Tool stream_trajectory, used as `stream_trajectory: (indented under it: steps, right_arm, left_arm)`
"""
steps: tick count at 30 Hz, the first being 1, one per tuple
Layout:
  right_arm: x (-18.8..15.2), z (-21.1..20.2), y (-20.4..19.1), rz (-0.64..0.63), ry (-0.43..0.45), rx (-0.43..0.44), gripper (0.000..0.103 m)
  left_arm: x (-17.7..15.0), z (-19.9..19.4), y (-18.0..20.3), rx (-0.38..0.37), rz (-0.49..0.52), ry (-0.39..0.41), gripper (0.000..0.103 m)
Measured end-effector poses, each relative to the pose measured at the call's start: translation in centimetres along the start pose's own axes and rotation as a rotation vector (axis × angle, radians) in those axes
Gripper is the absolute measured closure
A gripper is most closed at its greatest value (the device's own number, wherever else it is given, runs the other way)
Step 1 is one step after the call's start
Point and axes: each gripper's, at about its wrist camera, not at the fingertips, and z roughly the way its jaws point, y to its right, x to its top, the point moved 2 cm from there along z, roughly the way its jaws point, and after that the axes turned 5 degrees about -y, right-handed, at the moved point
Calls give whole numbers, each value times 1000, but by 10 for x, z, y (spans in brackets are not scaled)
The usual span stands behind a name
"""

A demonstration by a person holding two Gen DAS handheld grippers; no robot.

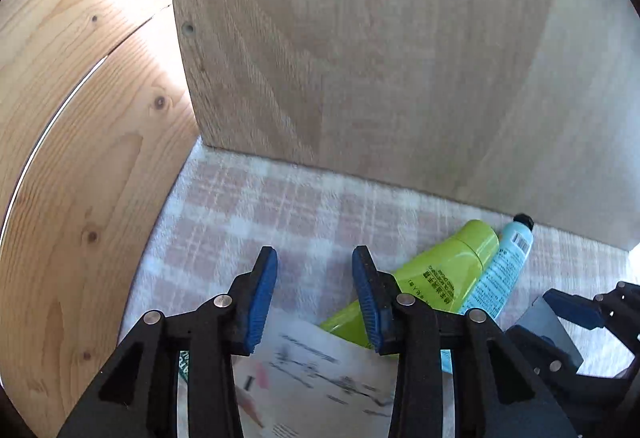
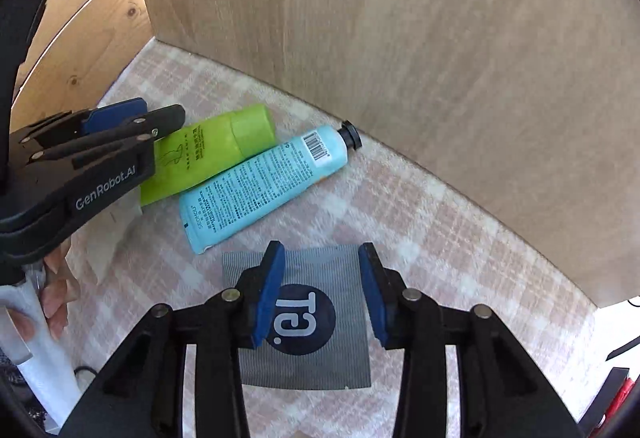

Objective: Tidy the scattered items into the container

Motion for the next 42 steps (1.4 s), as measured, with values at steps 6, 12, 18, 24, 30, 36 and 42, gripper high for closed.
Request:
stream_trajectory:
  steps: [6, 12, 18, 24, 30, 36, 42]
  right_arm:
    - [-63, -13, 8, -29, -17, 4, 69]
    - [-134, -29, 30, -15, -41, -3, 69]
    - [-190, -43, 62, 19, -130, -30, 68]
    - [-190, -81, 87, 130, -29, 19, 68]
    - [-143, -112, 67, 157, 99, 91, 58]
    - [-85, -109, 38, 148, 148, 83, 48]
    - [-51, -74, 51, 198, 101, 58, 48]
  left_arm:
    - [-72, -29, 42, -40, 67, -10, 67]
    - [-148, -59, 102, -136, 165, -29, 67]
    - [-193, -81, 119, -230, 168, -96, 67]
    - [-152, -108, 72, -146, 13, -32, 66]
    - [-126, -113, 8, -40, -134, -7, 63]
    - [-104, -102, -26, 24, -217, -5, 55]
    - [-79, -75, -43, 52, -274, -47, 51]
